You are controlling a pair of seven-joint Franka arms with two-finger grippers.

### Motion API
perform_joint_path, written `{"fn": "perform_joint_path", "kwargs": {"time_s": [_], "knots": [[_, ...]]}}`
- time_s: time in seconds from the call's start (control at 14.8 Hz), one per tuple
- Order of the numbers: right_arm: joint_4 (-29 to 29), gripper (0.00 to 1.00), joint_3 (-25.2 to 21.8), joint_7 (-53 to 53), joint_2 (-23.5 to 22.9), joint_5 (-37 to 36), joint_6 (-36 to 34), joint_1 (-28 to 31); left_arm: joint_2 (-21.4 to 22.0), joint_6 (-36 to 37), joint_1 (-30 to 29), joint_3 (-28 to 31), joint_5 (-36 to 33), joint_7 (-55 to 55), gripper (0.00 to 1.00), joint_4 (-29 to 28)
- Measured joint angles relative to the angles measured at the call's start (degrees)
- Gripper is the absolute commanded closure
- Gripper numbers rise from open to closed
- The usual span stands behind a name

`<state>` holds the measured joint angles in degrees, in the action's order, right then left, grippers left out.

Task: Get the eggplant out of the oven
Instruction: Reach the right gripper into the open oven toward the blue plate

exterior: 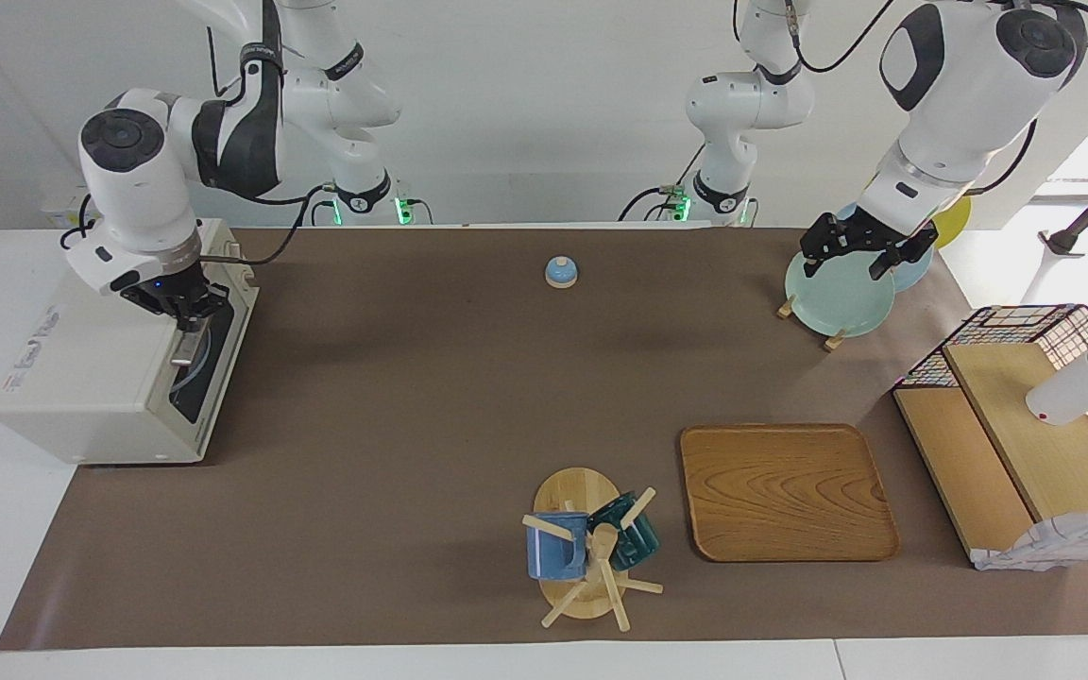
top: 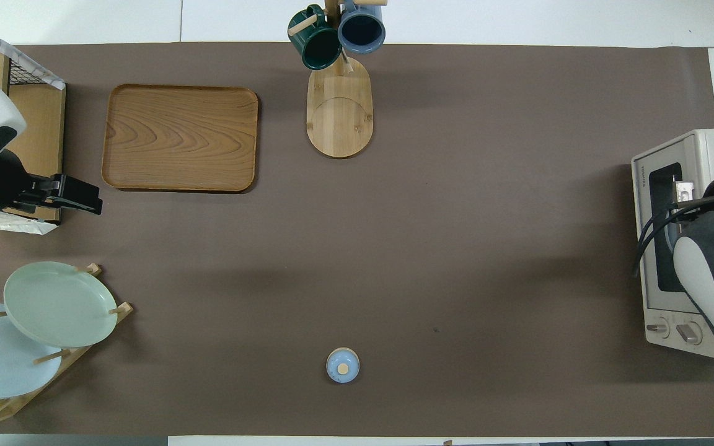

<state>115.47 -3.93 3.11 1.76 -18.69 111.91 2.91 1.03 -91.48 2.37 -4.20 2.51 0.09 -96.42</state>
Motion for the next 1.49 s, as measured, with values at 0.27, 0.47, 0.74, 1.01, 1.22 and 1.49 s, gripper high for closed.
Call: {"fn": "perform_joint_path", "kwargs": {"time_s": [0.27, 0.47, 0.74, 1.01, 1.22, 1.49], "knots": [[3.25, 1.0, 0.5, -0.27, 2.19, 0.34, 3.54, -0.08, 0.0, -1.05, -1.66, 0.12, 0.0, -0.09, 0.0, 0.0], [4.44, 1.0, 0.82, -0.28, 2.83, 1.02, 4.78, -0.72, 0.0, -1.13, -2.23, 0.16, 0.0, -0.09, 0.0, 0.0], [6.86, 1.0, 1.45, -1.73, 2.29, 5.81, 7.78, -3.66, 0.0, -1.18, -2.17, -0.06, 0.0, -0.23, 0.0, 0.0], [11.82, 1.0, 2.07, -3.47, -0.47, 9.26, 16.74, -6.16, 0.02, -1.2, -2.09, -0.38, 0.0, -0.29, 0.0, 0.0], [14.79, 1.0, 2.28, -6.4, -3.77, 9.61, 23.53, -7.2, 0.08, -1.21, -2.07, -0.59, 0.0, -0.3, 0.0, 0.0], [15.03, 1.0, 2.42, -7.54, -6.46, 9.61, 25.62, -7.29, 0.12, -1.21, -2.07, -0.61, 0.0, -0.31, 0.0, 0.0]]}}
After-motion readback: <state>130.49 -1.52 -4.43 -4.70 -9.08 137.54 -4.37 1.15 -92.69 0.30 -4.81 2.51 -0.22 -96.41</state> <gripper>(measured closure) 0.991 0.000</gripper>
